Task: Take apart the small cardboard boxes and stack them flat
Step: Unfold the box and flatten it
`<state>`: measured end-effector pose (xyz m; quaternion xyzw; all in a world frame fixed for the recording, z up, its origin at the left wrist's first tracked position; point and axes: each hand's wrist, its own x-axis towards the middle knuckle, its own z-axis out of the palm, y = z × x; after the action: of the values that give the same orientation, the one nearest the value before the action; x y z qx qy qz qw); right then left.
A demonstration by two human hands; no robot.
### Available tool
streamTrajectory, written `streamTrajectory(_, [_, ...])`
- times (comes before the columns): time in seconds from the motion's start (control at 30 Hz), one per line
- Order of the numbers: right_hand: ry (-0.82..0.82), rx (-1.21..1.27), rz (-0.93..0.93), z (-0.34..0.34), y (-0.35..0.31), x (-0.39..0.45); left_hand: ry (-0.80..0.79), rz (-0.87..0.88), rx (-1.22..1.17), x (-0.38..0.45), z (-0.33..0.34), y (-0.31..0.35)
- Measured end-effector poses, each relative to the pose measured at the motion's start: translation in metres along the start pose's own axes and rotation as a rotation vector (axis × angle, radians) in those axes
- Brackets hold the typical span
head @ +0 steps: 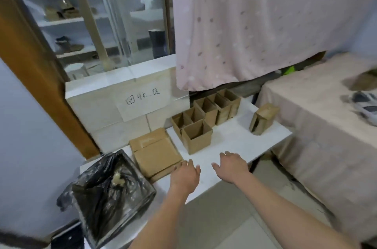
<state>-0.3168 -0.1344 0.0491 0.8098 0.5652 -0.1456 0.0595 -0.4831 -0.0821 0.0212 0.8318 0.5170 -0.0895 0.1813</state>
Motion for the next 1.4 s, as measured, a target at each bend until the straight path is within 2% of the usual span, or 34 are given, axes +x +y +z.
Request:
streamTrajectory(0.23, [0.011, 0.083, 0.118, -0.019, 0.145, 0.038, -0.004, 0.12, 0.061, 0.077, -0.002, 0.15])
streamTrajectory(0.53, [0.033, 0.053, 0.139, -0.051, 0.265, 0.083, 0.023, 0.178, 0.217, 0.142, -0.011, 0.268])
streamTrajectory(0.87, [0.059, 0.104, 0.126, -0.062, 0.334, 0.154, -0.011, 0.203, 0.286, 0.224, -0.015, 0.314])
streamTrajectory(1.0, [0.042, 0.11, 0.162, -0.062, 0.359, 0.194, 0.03, 0.218, 0.248, 0.274, -0.012, 0.332])
streamTrajectory(1.23, [-0.053, 0.043, 0.145, -0.068, 0.379, 0.268, 0.032, 0.173, 0.108, 0.351, -0.006, 0.356])
streamTrajectory(1.4, [-0.083, -0.002, 0.056, -0.084, 0.393, 0.33, -0.005, 0.097, -0.098, 0.404, -0.004, 0.355])
